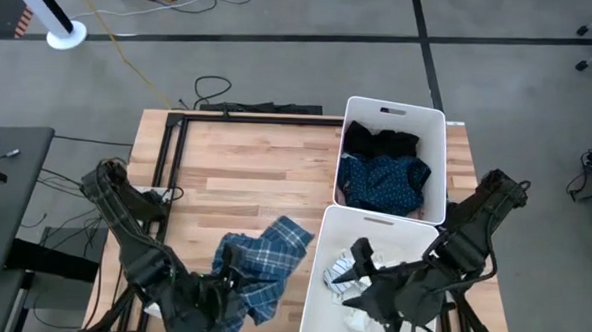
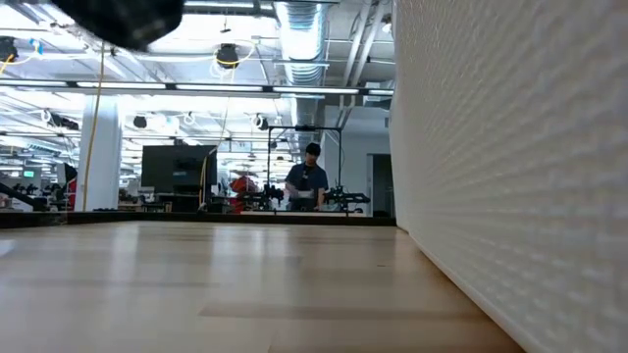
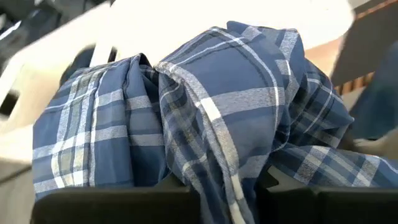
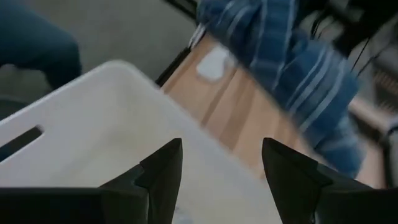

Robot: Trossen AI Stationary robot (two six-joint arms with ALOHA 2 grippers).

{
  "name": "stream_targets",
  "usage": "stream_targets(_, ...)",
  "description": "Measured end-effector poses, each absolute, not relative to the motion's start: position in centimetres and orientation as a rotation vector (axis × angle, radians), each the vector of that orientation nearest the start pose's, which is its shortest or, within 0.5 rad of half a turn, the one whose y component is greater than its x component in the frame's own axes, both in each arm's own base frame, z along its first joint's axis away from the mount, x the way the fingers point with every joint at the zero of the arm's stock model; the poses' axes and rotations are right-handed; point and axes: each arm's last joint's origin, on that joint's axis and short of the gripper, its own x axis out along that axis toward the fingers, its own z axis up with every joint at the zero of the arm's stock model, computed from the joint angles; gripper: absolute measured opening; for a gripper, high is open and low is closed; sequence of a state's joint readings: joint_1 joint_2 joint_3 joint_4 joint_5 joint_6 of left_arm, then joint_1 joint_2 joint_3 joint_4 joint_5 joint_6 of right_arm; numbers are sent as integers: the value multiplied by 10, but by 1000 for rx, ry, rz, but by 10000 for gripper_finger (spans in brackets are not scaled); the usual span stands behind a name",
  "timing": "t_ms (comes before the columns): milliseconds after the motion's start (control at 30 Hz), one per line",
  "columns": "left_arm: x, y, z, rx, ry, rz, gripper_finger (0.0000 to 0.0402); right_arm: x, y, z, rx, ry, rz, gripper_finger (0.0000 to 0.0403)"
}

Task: Sort clothes
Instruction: Put the blue striped polo into the top laundry bin

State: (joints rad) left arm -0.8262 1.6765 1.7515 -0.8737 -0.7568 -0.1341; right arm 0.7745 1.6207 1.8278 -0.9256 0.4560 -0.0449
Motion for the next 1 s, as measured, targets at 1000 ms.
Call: stream_targets(1000,304,-206,409,524,378,-248,32,341,194,387,-765,462,219,360)
